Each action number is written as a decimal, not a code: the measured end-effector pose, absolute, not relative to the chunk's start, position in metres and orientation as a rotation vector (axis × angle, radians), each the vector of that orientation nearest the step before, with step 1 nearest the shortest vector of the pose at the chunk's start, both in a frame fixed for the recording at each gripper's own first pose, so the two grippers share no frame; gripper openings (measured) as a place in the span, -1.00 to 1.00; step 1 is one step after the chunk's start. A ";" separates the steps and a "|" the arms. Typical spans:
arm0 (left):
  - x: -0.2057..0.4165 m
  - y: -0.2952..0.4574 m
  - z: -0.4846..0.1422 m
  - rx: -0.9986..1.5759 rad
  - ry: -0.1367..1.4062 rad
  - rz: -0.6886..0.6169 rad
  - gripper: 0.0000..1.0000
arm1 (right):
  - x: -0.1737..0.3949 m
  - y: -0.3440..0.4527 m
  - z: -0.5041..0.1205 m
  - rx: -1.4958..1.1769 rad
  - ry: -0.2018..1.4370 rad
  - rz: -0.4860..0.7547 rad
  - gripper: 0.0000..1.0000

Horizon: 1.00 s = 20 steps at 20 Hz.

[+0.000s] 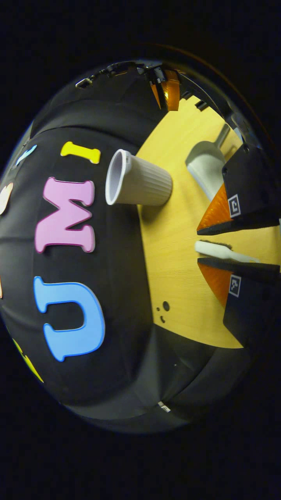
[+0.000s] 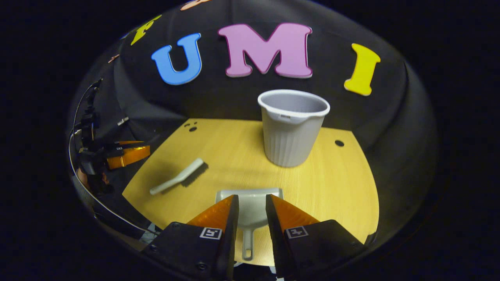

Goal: Pick up the small broom and dustpan from the desktop, sweep the trash into the dustpan with the broom, and then empty the trash into the garbage bin.

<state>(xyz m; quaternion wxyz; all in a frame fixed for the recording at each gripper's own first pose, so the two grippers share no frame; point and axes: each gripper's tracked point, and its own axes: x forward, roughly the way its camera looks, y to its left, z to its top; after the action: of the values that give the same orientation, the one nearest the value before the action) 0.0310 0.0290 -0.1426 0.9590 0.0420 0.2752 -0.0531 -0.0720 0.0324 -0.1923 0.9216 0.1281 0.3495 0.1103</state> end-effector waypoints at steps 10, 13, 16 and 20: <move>0.032 -0.029 -0.051 -0.006 0.320 -0.146 -0.24 | -0.051 0.000 -0.108 0.208 0.438 0.233 -0.13; 0.026 -0.043 -0.067 -0.005 0.321 -0.117 -0.23 | -0.053 -0.007 -0.096 0.210 0.404 0.260 -0.11; 0.023 -0.055 -0.077 -0.022 0.324 -0.085 -0.23 | -0.051 -0.018 -0.086 0.205 0.369 0.270 -0.12; 0.023 -0.072 -0.078 -0.025 0.329 -0.055 -0.23 | -0.046 -0.032 -0.074 0.222 0.322 0.275 -0.12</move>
<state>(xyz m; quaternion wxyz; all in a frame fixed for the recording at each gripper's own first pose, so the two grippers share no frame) 0.0228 -0.0725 -0.0785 0.9860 -0.0122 0.1638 -0.0274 -0.0465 -0.0323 -0.0745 0.9716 0.1102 0.1593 0.1360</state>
